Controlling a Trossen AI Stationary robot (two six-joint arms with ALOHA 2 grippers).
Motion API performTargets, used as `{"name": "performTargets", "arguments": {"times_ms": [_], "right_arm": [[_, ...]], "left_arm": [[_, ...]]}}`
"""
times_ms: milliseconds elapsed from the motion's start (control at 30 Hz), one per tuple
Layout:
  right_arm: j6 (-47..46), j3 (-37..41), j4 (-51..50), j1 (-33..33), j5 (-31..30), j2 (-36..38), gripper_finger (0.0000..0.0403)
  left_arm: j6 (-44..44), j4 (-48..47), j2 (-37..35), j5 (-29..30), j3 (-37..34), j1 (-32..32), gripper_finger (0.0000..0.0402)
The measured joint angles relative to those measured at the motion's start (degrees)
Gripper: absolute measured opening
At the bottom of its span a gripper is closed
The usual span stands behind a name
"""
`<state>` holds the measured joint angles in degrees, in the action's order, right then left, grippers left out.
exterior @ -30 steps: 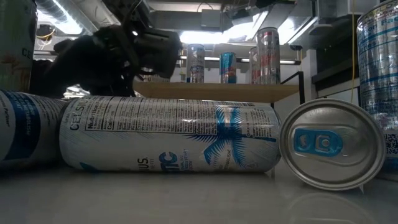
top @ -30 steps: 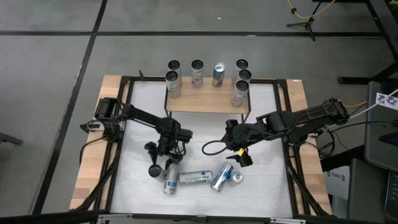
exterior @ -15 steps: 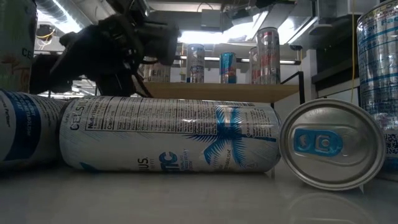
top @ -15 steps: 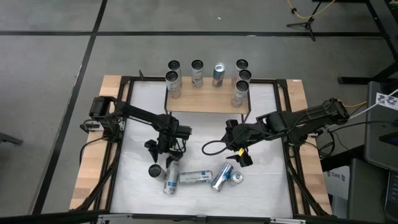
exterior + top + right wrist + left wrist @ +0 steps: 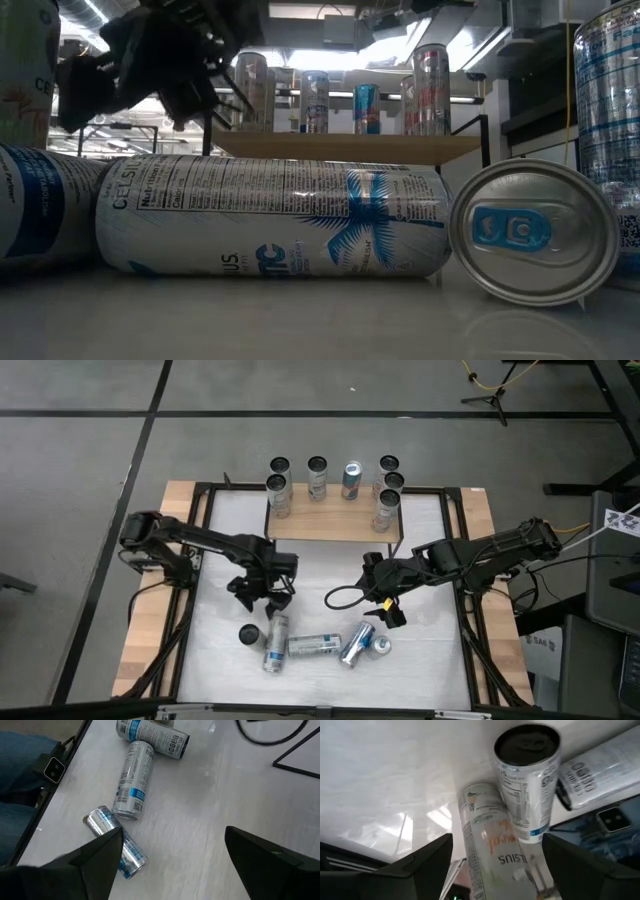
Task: Sort soda cans
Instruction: Put the white yellow soda can on the shelf and align with other white yellow soda cans
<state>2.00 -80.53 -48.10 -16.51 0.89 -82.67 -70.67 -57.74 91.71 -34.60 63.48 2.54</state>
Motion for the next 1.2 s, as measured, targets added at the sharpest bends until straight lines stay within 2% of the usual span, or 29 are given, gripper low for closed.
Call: {"name": "performTargets", "arguments": {"times_ms": [233,567,900,1200], "right_arm": [[0.0,0.0,0.0,0.0,0.0,0.0,0.0344],[0.0,0.0,0.2,0.0,0.0,0.0,0.0344],[0.0,0.0,0.3,0.0,0.0,0.0,0.0344],[0.0,0.0,0.3,0.0,0.0,0.0,0.0344]], "left_arm": [[-7.6,0.1,-7.5,8.6,0.0,2.8,0.0299],[-23.2,3.9,-16.8,24.2,0.0,15.2,0.0298],[-34.5,12.4,-17.1,42.8,0.0,30.1,0.0298],[-38.8,12.5,-16.5,56.4,0.0,39.2,0.0298]]}}
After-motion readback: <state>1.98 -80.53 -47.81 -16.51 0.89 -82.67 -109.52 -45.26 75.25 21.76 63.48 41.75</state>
